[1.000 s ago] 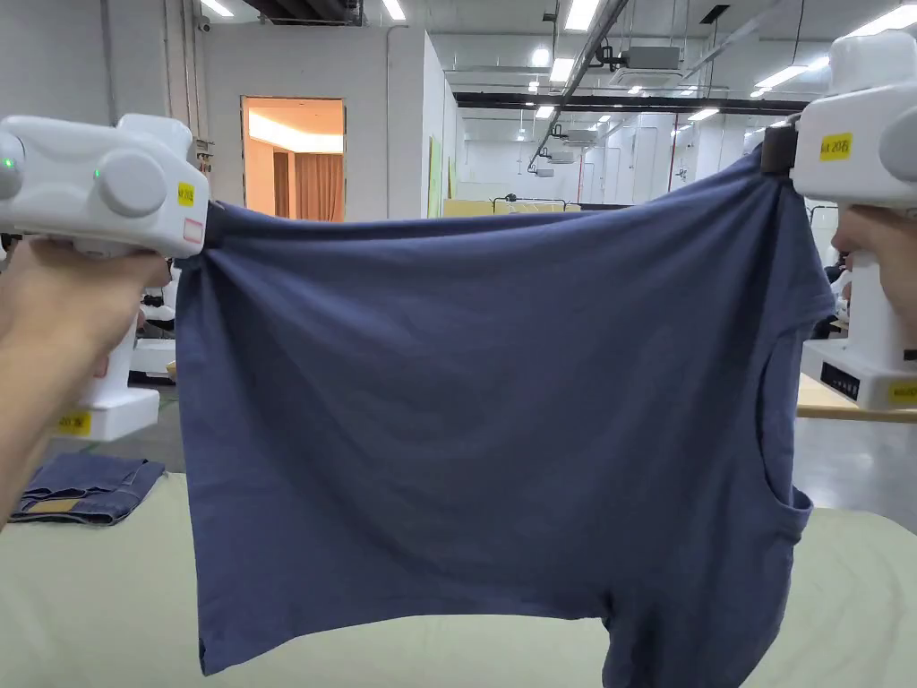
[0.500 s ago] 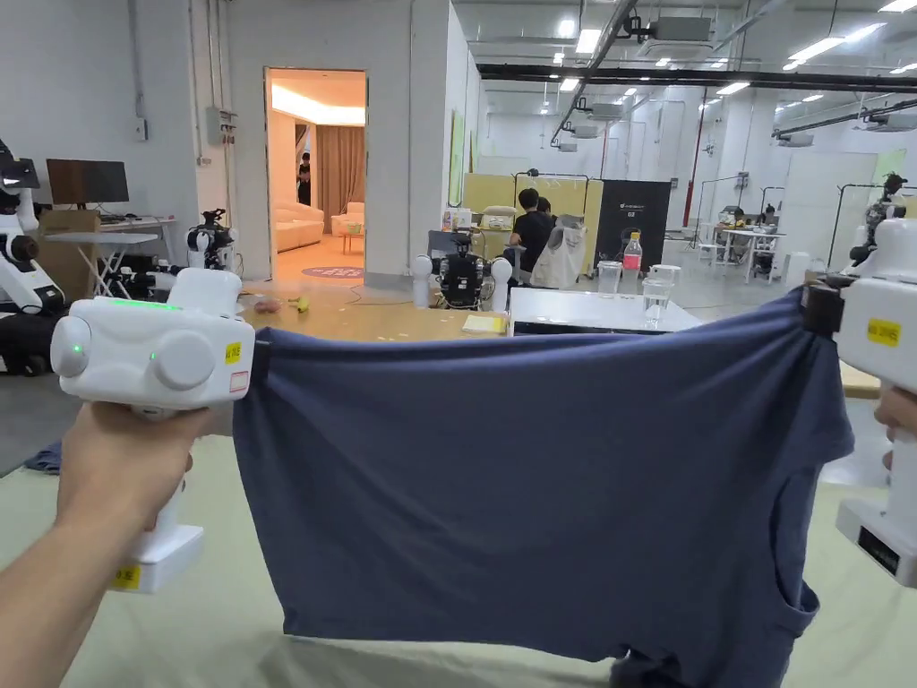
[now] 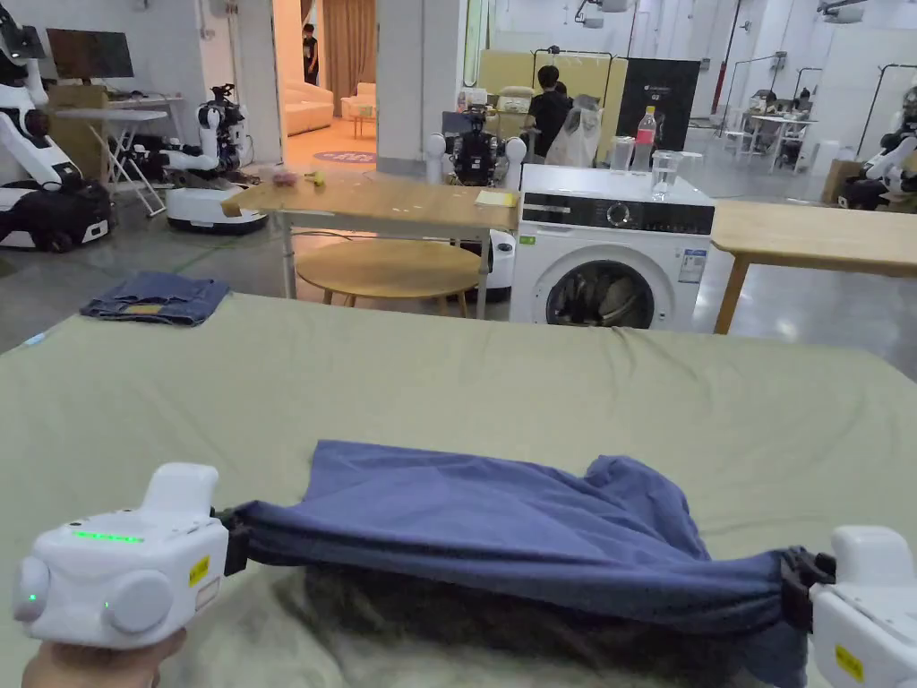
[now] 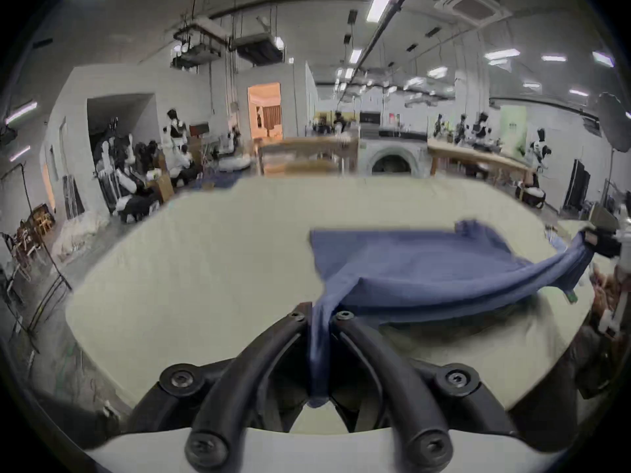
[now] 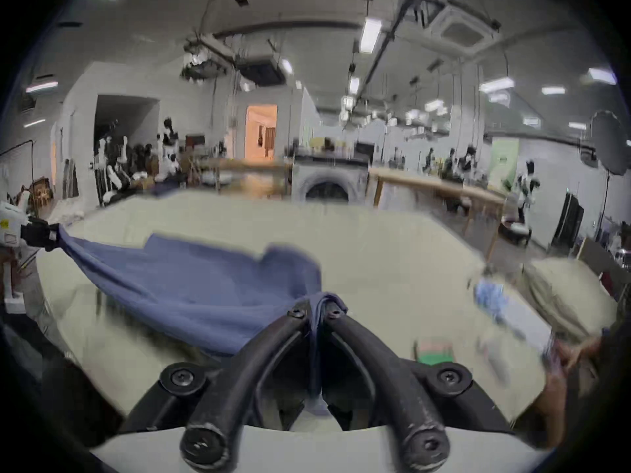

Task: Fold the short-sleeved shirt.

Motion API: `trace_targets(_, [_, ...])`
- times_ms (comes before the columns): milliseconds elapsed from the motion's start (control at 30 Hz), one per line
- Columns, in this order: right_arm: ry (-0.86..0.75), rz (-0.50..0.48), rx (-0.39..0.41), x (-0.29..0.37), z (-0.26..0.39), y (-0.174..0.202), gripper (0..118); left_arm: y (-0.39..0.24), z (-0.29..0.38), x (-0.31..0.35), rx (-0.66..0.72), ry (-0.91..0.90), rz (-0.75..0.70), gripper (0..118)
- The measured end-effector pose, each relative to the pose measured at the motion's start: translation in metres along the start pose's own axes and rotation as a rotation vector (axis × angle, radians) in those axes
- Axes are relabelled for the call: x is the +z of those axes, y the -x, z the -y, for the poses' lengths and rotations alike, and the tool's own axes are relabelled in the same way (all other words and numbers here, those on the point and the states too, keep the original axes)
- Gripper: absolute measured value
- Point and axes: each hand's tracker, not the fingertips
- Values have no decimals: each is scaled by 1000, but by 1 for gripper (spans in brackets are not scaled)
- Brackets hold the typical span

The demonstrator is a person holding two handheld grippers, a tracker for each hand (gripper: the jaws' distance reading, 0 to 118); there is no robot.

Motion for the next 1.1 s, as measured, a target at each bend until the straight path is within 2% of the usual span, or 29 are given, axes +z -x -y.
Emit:
trace_targets(67, [83, -23, -47, -7, 39, 1, 1, 4, 35, -7, 51, 80, 15, 2])
trace_targets(133, [142, -13, -54, -8, 66, 8, 1, 5, 64, -16, 67, 136, -10, 2])
trace_targets(233, [179, -18, -54, -10, 74, 13, 4, 6, 79, -17, 76, 120, -13, 3])
trace_targets(267, [184, -10, -48, -6, 70, 18, 17, 4, 77, -13, 82, 108, -18, 15])
trace_targets(300, [185, -7, -49, -4, 63, 20, 43, 1, 73, -9, 87, 87, -29, 32])
trace_targets(333, [188, -16, -56, 0, 55, 22, 76, -1, 68, -4, 80, 67, -36, 58])
trace_targets(367, [168, -28, -62, 6, 47, 26, 105, -4, 62, 1, 69, 46, -40, 94])
trace_targets(400, [90, -61, -60, 21, 38, 38, 110, -7, 54, 8, 52, 4, -27, 107])
trace_targets(500, [-38, -77, -19, 44, 11, 61, 110, -18, 33, 30, 3, -101, -22, 109])
trace_targets(533, [-67, -89, -16, 51, 5, 68, 110, -20, 26, 34, 1, -105, -13, 109])
trace_targets(567, [-84, -95, -21, 55, 0, 73, 105, -20, 21, 36, 0, -104, -8, 109])
trace_targets(600, [-96, -121, -26, 59, -4, 77, 87, -22, 20, 40, 0, -92, 6, 103])
trace_targets(633, [-104, -141, -33, 62, -7, 79, 50, -20, 19, 41, 17, -62, 44, 78])
trace_targets(667, [-102, -124, -30, 63, -4, 86, 0, -18, 18, 41, 33, -31, 68, 17])
trace_targets(700, [-100, -117, -26, 62, -3, 88, 0, -17, 20, 39, 38, 6, 77, 0])
trace_targets(733, [-126, -84, -20, 62, 2, 89, 0, -21, 27, 40, 31, 33, 72, 0])
trace_targets(800, [-74, -147, -31, 56, 11, 91, 0, -17, 38, 41, 36, 55, 124, 0])
trace_targets(967, [-21, -117, -7, 48, 32, 87, 0, -4, 69, 34, 1, 100, 56, 0])
trace_targets(1033, [7, -108, -20, 45, 39, 80, 0, 1, 79, 32, -16, 112, 39, 0])
trace_targets(1100, [24, -95, -26, 43, 45, 74, 0, 5, 85, 30, -78, 92, -38, 0])
